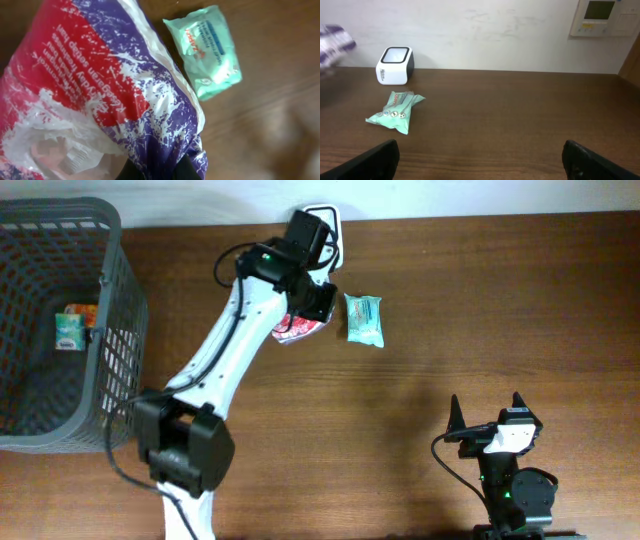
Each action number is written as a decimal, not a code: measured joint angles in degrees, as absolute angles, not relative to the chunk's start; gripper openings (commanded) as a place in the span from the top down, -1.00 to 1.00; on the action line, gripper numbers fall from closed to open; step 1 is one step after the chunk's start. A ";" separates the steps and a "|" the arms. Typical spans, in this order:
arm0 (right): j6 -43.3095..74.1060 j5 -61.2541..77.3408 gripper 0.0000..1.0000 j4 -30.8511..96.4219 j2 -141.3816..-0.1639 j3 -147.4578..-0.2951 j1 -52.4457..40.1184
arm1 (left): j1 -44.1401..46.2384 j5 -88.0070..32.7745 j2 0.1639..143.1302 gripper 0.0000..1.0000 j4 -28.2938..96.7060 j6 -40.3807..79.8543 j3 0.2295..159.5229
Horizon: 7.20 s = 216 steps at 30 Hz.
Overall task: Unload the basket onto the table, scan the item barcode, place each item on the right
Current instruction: 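Carry the red-purple pack to the scanner and set it beside the wipes, then return the left gripper to the basket and grasp the white Pantene tube, then carry the Pantene tube over and lay it beside the red-purple pack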
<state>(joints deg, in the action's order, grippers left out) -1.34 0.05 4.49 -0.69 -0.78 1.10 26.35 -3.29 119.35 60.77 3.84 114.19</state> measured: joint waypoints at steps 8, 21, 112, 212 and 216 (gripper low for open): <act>-1.30 0.05 -0.97 4.51 -0.69 -0.78 1.10 | 28.64 -3.49 130.89 1.00 50.81 -2.94 114.19; -1.30 0.05 -0.97 4.49 -0.69 -0.78 1.10 | 30.02 0.27 133.43 0.93 53.19 -5.17 114.19; -1.30 0.05 -0.97 4.49 -0.69 -0.78 1.10 | -28.23 0.64 129.58 0.42 73.67 -10.07 105.21; -1.30 0.05 -0.97 4.49 -0.69 -0.78 1.10 | 24.58 -7.20 127.09 0.28 49.89 17.23 100.71; -1.30 0.05 -0.97 4.49 -0.69 -0.78 1.10 | 23.83 -6.13 127.09 0.10 50.24 17.58 100.77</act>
